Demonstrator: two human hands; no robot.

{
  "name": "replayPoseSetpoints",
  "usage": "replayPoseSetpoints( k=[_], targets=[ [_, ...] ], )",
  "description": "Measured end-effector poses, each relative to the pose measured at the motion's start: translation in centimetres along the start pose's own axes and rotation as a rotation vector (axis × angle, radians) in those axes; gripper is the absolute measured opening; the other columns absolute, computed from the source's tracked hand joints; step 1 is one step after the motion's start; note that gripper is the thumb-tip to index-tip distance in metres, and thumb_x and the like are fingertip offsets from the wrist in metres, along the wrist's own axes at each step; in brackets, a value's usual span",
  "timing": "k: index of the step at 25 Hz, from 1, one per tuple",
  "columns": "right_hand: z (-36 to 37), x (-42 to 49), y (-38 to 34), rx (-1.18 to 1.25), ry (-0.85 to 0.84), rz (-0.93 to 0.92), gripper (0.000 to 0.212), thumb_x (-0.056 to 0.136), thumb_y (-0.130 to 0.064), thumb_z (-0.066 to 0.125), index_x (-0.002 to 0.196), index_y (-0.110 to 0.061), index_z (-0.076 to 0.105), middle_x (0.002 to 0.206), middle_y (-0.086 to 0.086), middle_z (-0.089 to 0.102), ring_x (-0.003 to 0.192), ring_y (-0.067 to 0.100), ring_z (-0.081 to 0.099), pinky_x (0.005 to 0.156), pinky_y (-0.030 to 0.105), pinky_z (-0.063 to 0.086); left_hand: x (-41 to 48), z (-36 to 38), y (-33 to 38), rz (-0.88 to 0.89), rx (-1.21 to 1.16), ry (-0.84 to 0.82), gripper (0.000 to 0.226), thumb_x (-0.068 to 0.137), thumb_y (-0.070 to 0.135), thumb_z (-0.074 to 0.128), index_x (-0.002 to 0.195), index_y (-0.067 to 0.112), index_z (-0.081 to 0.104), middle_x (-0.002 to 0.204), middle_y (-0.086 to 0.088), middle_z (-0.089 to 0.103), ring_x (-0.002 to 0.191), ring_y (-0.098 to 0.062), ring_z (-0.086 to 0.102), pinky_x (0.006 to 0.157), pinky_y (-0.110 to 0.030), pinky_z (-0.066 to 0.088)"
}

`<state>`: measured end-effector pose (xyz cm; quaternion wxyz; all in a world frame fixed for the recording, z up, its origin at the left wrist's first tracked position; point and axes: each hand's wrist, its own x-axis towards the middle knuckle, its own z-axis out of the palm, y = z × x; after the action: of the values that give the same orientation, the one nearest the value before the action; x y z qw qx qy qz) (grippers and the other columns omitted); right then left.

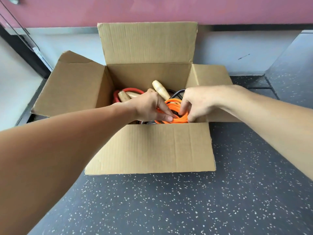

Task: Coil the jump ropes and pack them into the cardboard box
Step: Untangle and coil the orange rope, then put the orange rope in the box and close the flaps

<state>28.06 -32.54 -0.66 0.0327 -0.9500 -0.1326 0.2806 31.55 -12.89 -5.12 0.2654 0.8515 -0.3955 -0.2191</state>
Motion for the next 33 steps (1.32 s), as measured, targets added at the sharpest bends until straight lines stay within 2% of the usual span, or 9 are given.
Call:
replayPoseSetpoints(
  k=[4,8,12,15,18,22,28,30,33],
  targets=[
    [0.9,1.2,0.2,-0.067,0.164,-0.02,0.069,0.057,-0.034,0.089,0.122,-0.032,0.065,0.117,-0.001,0.06,0.106,0.022,0.06,0.088,0.039,0.055,0.7,0.6,0.0,-0.063,-0.012,-0.048,0.018,0.086,0.027,0.079,0.104,0.027,0.081,0.071,0.018,0.073,0.059,0.003,0.062,0.052,-0.009,0.047],
    [1.4,1.8,0.0,-0.164,0.05,0.065,0.048,0.058,-0.038,0.093,0.097,-0.025,0.067,0.097,0.002,0.069,0.092,0.026,0.066,0.076,0.034,0.056,1.1,1.6,-0.1,-0.015,0.029,0.008,0.02,0.084,0.025,0.08,0.104,0.023,0.081,0.099,0.007,0.079,0.086,0.003,0.067,0.077,-0.011,0.047],
    [1.8,2.1,-0.6,-0.312,0.018,0.079,0.044,0.077,-0.034,0.084,0.115,-0.021,0.065,0.113,0.004,0.064,0.116,0.026,0.058,0.084,0.03,0.039,2.1,1.9,0.8,-0.072,0.097,0.003,0.018,0.082,0.023,0.081,0.1,0.023,0.082,0.096,0.006,0.079,0.089,-0.008,0.071,0.081,-0.019,0.049],
    [2.0,1.9,0.0,-0.27,0.038,0.064,0.037,0.078,-0.036,0.081,0.109,-0.03,0.06,0.107,0.001,0.056,0.118,0.026,0.048,0.09,0.031,0.035,1.7,2.3,1.2,-0.136,0.077,0.082,0.013,0.079,0.024,0.084,0.092,0.023,0.083,0.087,0.007,0.079,0.083,-0.007,0.068,0.077,-0.017,0.048],
    [2.6,1.6,0.4,-0.274,0.144,0.009,0.03,0.083,-0.033,0.066,0.111,-0.03,0.058,0.112,-0.002,0.063,0.119,0.027,0.05,0.107,0.035,0.032,0.0,2.5,1.9,-0.177,-0.141,0.26,0.007,0.078,0.018,0.084,0.085,0.02,0.083,0.078,0.011,0.075,0.074,0.001,0.065,0.073,-0.015,0.048],
    [2.3,0.2,-0.7,-0.066,0.301,0.014,0.045,0.081,-0.017,0.058,0.125,-0.022,0.059,0.121,0.001,0.062,0.121,0.033,0.052,0.106,0.037,0.036,-4.7,1.7,1.9,-0.224,-0.333,0.591,0.002,0.084,0.015,0.08,0.085,0.017,0.08,0.08,0.007,0.077,0.076,-0.003,0.071,0.077,-0.025,0.056],
    [2.4,-2.7,-3.5,0.146,0.456,0.067,0.07,0.084,-0.004,0.053,0.152,-0.019,0.042,0.161,0.005,0.033,0.144,0.028,0.032,0.118,0.031,0.024,-14.2,1.7,1.3,-0.37,-0.426,1.05,0.009,0.087,0.015,0.078,0.086,0.024,0.078,0.073,0.012,0.075,0.065,-0.007,0.066,0.069,-0.022,0.056],
    [3.0,-3.7,-4.0,0.249,0.553,0.067,0.073,0.084,-0.005,0.053,0.154,-0.021,0.038,0.164,0.003,0.027,0.148,0.024,0.026,0.118,0.027,0.02,-16.6,1.5,1.0,-0.459,-0.513,1.209,0.01,0.087,0.017,0.076,0.085,0.026,0.077,0.068,0.012,0.071,0.059,-0.005,0.061,0.062,-0.02,0.052],
    [4.4,-5.7,-4.8,0.466,0.748,0.102,0.06,0.083,-0.011,0.06,0.142,-0.022,0.056,0.149,-0.001,0.048,0.136,0.021,0.042,0.112,0.026,0.031,-19.0,1.8,0.4,-0.605,-0.718,1.451,0.008,0.09,0.02,0.071,0.086,0.027,0.071,0.075,0.009,0.066,0.057,-0.004,0.055,0.06,-0.021,0.048]
  ],
)
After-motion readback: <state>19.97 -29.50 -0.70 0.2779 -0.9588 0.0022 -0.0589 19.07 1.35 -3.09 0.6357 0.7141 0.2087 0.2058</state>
